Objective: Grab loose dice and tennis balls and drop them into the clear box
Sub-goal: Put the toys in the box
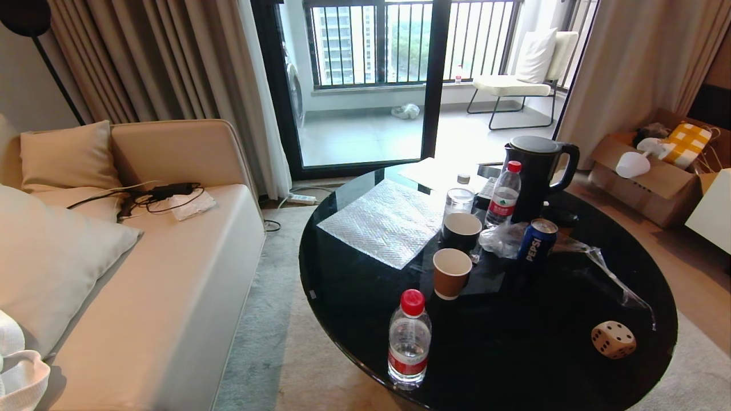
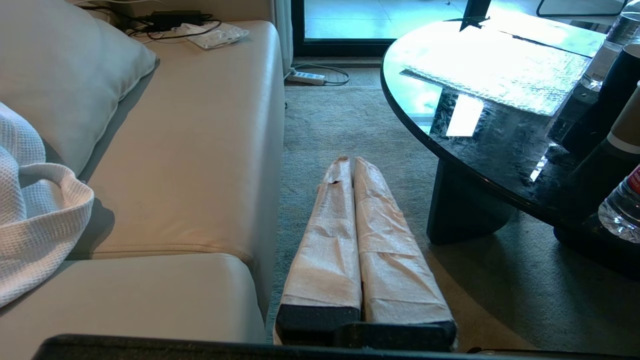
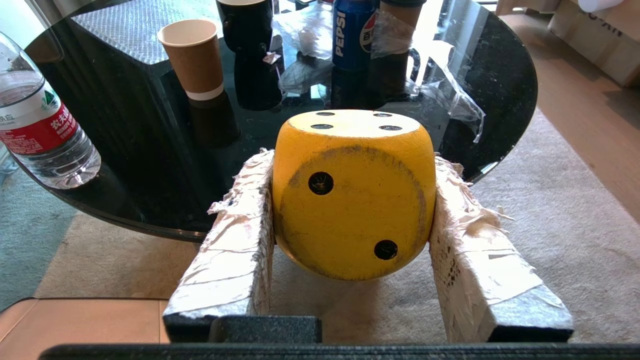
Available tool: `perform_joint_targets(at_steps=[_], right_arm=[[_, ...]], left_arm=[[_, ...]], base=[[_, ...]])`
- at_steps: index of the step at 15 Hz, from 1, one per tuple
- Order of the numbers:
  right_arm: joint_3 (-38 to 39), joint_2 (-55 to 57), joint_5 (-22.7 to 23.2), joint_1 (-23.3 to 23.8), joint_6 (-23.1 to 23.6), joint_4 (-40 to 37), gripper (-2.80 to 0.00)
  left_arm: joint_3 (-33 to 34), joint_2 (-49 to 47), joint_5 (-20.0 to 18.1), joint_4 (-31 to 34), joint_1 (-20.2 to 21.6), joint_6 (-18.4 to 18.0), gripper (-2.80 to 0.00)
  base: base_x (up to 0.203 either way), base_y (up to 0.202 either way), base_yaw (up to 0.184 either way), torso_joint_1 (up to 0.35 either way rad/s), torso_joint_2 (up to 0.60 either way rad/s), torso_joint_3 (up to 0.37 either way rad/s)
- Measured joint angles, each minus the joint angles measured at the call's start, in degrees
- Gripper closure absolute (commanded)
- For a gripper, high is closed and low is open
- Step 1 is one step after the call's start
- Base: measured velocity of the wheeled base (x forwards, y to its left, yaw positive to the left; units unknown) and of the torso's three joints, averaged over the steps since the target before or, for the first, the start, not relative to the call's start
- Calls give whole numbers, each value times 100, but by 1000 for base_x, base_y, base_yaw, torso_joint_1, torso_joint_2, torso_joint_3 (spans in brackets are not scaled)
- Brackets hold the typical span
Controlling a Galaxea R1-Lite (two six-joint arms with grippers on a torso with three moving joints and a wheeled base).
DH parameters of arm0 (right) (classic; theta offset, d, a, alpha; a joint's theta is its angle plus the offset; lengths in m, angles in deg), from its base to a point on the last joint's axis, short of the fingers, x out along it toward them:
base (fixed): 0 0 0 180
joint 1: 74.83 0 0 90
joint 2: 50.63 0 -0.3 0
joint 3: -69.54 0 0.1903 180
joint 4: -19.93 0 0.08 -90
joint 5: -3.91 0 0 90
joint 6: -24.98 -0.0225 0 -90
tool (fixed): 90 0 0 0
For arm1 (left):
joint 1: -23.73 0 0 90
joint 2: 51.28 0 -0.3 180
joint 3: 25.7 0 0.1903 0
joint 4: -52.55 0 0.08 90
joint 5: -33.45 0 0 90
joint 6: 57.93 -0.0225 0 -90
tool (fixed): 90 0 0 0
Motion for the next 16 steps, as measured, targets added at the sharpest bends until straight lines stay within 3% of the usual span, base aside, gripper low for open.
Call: perform_joint_targets(at_steps=[13,16], right_arm=[[5,0,0,0,2,-18,0],[5,0,-2,0,5,-18,0]], left_arm=[[0,0,0,2,0,0,0],[0,0,0,-2,0,0,0]], base=[[0,0,0,0,0,0],[-160,0,0,0,2,3]])
